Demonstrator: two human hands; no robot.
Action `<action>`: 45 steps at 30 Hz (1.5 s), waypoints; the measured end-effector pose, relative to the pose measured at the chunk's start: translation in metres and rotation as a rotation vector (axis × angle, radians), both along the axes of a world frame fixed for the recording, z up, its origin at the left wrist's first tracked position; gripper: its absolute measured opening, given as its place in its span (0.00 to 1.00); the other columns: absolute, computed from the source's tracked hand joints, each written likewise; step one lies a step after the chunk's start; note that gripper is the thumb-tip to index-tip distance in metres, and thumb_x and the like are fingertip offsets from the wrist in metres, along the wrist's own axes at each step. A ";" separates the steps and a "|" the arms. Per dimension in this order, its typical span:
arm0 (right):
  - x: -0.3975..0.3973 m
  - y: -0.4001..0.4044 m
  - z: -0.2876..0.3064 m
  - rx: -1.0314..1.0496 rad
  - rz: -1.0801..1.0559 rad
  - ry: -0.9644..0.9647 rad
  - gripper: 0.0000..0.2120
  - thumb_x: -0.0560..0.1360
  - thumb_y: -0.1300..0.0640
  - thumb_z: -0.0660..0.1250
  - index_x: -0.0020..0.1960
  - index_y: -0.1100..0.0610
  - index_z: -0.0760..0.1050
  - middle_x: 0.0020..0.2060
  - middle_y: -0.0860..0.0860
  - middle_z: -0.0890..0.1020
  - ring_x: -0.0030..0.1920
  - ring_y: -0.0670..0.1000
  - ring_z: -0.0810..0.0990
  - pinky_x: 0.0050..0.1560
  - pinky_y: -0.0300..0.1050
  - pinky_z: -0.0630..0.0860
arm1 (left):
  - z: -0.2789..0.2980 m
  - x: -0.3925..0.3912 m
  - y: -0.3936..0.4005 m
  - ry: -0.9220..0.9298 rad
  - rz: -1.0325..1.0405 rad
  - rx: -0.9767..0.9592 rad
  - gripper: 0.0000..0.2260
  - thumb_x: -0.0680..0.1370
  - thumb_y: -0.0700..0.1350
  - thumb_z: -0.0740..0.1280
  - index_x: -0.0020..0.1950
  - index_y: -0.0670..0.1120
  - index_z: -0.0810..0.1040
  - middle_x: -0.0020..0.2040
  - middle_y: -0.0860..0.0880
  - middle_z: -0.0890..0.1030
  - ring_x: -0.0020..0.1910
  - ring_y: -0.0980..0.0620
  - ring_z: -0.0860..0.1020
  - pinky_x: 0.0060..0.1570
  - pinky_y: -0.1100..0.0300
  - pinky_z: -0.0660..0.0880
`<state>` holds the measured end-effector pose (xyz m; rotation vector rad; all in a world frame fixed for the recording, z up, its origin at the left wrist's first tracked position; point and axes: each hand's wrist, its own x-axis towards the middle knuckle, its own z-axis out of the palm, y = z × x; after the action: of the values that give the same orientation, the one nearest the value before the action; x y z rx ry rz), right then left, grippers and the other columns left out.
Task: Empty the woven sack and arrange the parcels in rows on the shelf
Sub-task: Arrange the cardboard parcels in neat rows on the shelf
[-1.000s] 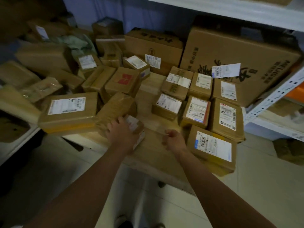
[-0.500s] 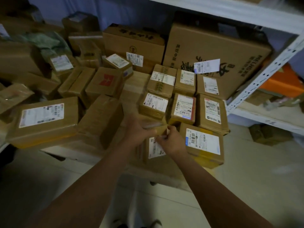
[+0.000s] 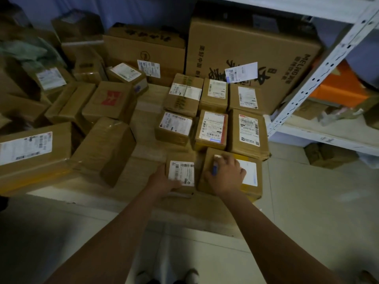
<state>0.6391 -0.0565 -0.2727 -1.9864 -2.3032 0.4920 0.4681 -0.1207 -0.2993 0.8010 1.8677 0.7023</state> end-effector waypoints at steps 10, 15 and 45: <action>0.019 0.009 -0.006 -0.045 0.163 -0.010 0.27 0.76 0.43 0.62 0.72 0.49 0.64 0.73 0.51 0.62 0.73 0.55 0.58 0.72 0.58 0.56 | 0.004 0.032 0.024 0.183 0.123 0.073 0.20 0.74 0.41 0.71 0.64 0.41 0.73 0.62 0.43 0.79 0.58 0.46 0.78 0.49 0.60 0.73; -0.005 0.003 0.003 0.085 0.181 0.105 0.19 0.76 0.50 0.64 0.65 0.51 0.73 0.64 0.53 0.72 0.66 0.54 0.67 0.67 0.51 0.66 | 0.018 0.022 0.015 0.223 0.147 0.075 0.28 0.75 0.43 0.69 0.72 0.40 0.64 0.70 0.42 0.71 0.67 0.45 0.71 0.60 0.58 0.69; -0.224 -0.057 0.004 -0.486 -0.248 0.531 0.57 0.52 0.26 0.69 0.73 0.55 0.61 0.68 0.56 0.65 0.67 0.59 0.68 0.65 0.54 0.70 | 0.039 -0.179 -0.023 0.258 0.119 0.144 0.14 0.82 0.47 0.54 0.50 0.43 0.77 0.55 0.39 0.79 0.55 0.42 0.77 0.57 0.50 0.71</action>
<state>0.4153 -0.1138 -0.2686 -1.9486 -1.6969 1.4547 0.2888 -0.1432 -0.2605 0.9135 2.1288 0.8487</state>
